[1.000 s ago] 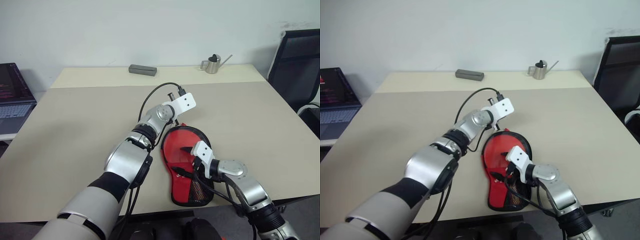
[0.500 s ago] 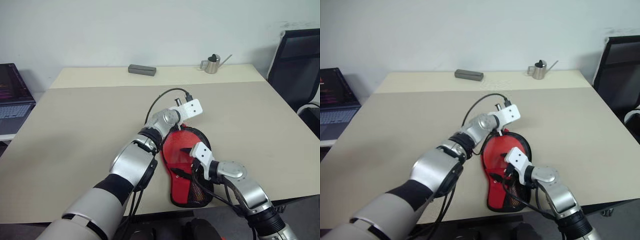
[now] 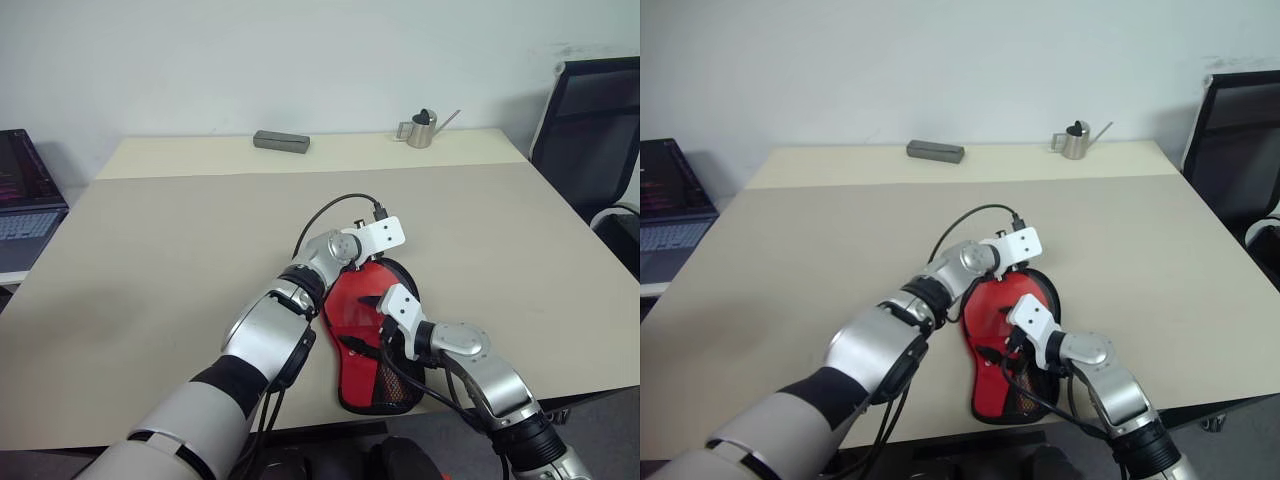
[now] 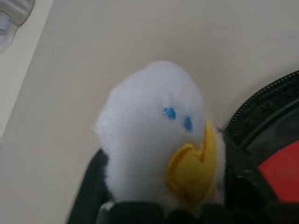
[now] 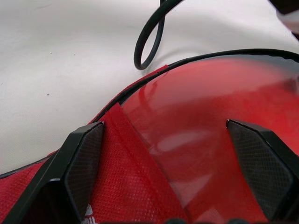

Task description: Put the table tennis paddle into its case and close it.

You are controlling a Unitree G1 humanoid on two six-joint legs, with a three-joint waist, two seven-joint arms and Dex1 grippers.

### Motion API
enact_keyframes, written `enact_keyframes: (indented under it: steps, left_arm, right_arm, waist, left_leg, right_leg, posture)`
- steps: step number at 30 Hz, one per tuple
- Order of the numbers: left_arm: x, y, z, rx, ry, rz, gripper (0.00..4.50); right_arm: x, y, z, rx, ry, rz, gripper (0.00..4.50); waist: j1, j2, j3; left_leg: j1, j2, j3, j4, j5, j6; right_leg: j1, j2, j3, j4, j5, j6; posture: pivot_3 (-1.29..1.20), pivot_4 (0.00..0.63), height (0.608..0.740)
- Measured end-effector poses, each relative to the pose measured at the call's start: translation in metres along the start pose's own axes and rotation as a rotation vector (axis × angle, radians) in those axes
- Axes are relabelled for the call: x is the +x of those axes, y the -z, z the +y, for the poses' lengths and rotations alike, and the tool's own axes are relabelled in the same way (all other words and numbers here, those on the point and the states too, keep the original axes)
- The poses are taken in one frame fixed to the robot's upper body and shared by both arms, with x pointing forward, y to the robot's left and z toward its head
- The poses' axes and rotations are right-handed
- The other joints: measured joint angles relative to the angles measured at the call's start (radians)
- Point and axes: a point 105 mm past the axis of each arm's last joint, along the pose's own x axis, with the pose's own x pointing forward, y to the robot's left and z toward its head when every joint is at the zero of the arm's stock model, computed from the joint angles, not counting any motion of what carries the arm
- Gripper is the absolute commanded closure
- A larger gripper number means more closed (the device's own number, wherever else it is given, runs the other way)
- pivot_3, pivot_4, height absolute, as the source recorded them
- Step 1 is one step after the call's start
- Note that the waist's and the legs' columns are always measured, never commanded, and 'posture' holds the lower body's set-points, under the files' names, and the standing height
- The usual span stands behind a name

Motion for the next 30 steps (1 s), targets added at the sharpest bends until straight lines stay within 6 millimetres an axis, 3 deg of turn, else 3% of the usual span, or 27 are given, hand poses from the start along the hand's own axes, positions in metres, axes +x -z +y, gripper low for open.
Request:
enact_keyframes:
  steps: [1,4,14,23,27,30]
  left_arm:
    - [0.0,-0.001,0.001,-0.006,-0.002,-0.007,0.79]
    - [0.0,-0.005,0.0,-0.017,0.011,-0.028,0.04]
    - [-0.005,-0.008,0.0,-0.098,0.084,-0.094,0.04]
    - [-0.046,0.012,0.067,-0.26,-0.027,-0.188,0.04]
    - [-0.09,0.032,0.108,-0.316,-0.061,-0.27,0.04]
    - [-0.121,0.051,0.117,-0.332,-0.051,-0.33,0.04]
  right_arm:
    - [0.0,0.0,0.0,0.001,-0.001,0.002,0.0]
    - [0.002,0.0,-0.001,0.001,-0.004,0.004,0.0]
    - [0.01,-0.003,-0.003,-0.008,-0.027,-0.004,0.0]
    - [0.018,-0.006,-0.005,-0.016,-0.056,-0.018,0.0]
    - [0.023,-0.007,-0.005,-0.014,-0.073,-0.027,0.0]
    - [0.024,-0.008,-0.009,-0.015,-0.076,-0.028,0.0]
  waist:
    - [0.0,0.0,-0.001]
    - [-0.001,0.0,-0.002]
    - [-0.018,0.0,-0.003]
    - [-0.026,0.0,-0.003]
    - [-0.04,0.0,-0.003]
    - [-0.04,0.002,-0.004]
  left_leg:
    - [0.0,0.0,0.0,0.0,0.0,0.0]
    - [0.001,0.0,0.0,0.0,0.0,0.0]
    - [0.003,0.001,0.001,0.001,0.0,0.0]
    - [0.006,0.01,0.004,0.001,0.001,-0.001]
    - [0.007,0.016,0.006,0.0,0.0,-0.001]
    - [0.008,0.017,0.006,0.0,0.0,-0.001]
  right_leg:
    - [0.0,0.0,0.0,0.0,0.0,0.0]
    - [0.001,0.0,0.0,0.0,0.0,0.0]
    - [0.001,0.002,0.002,0.002,0.0,0.0]
    - [0.002,0.008,0.002,0.003,0.0,0.0]
    - [0.001,0.014,0.004,0.004,0.001,-0.002]
    - [0.001,0.016,0.004,0.004,0.001,-0.002]
  posture:
    - [0.0,0.15,0.74]
    - [0.0,0.15,0.74]
    - [0.0,0.15,0.74]
    - [0.0,0.15,0.74]
    - [0.0,0.15,0.74]
    - [0.0,0.15,0.74]
